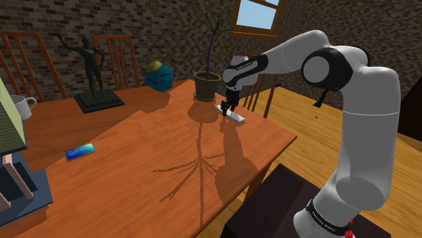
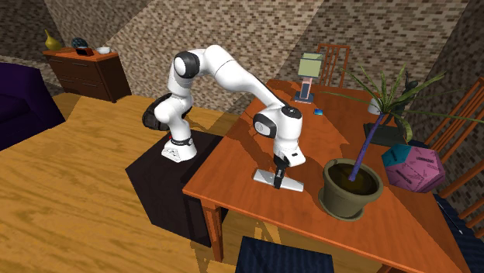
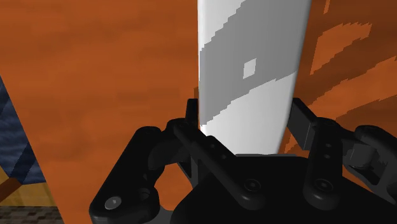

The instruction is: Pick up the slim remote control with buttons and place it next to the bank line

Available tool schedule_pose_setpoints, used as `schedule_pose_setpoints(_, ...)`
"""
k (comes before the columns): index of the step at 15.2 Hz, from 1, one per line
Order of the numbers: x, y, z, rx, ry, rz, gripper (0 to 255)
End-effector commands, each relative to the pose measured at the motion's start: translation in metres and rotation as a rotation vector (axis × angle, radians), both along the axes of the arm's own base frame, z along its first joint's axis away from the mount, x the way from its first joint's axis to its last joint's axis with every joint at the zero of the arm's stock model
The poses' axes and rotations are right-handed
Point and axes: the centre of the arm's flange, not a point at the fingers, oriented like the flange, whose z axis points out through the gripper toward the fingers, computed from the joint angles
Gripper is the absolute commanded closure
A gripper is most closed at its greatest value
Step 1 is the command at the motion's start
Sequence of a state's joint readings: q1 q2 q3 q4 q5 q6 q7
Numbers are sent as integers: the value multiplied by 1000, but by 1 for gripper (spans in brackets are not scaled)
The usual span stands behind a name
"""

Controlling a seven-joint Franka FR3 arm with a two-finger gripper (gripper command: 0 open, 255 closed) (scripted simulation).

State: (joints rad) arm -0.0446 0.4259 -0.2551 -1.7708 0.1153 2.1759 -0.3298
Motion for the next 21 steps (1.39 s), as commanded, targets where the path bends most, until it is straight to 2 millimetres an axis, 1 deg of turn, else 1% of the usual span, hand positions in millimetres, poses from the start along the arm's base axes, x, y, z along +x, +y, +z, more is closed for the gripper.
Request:
schedule_pose_setpoints(1,0,0,0,0,0,0,255)
schedule_pose_setpoints(2,0,0,0,0,0,0,255)
schedule_pose_setpoints(18,0,0,84,0,0,0,255)
schedule_pose_setpoints(19,0,0,85,0,0,0,255)
schedule_pose_setpoints(21,-2,26,85,0,0,0,255)
